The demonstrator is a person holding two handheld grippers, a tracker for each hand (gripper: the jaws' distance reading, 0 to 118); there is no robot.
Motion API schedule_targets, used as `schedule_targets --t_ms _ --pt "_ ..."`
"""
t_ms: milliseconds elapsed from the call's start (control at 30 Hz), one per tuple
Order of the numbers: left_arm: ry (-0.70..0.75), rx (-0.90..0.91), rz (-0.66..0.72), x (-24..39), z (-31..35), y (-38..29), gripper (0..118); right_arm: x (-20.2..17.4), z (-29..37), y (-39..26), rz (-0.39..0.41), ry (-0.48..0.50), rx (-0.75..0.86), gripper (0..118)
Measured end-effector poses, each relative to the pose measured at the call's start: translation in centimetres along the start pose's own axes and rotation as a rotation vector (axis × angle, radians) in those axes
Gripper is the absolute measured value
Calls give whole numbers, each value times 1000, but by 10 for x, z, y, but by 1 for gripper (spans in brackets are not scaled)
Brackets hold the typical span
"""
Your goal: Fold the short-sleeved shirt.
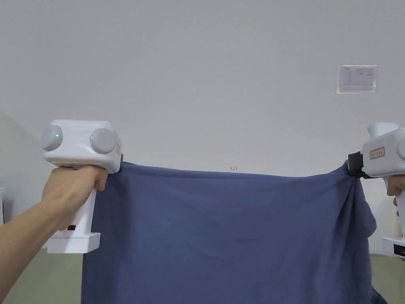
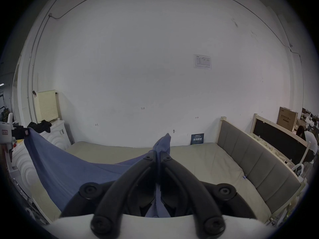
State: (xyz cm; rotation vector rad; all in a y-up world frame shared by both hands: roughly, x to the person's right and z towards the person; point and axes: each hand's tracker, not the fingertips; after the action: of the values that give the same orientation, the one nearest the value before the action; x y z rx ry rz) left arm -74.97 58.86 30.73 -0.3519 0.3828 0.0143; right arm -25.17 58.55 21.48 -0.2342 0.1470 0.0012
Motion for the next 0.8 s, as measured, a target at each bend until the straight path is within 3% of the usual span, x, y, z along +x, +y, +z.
schedule_targets --t_ms 233,600,800 --pt "61 10 14 19 -52 29 2 -10 -53 27 63 -34 22 5" --pt "101 34 22 45 -142 74 2 -19 -145 81 56 -72 68 5" --pt "109 47 34 51 -186 73 2 -28 -184 77 71 -85 75 5"
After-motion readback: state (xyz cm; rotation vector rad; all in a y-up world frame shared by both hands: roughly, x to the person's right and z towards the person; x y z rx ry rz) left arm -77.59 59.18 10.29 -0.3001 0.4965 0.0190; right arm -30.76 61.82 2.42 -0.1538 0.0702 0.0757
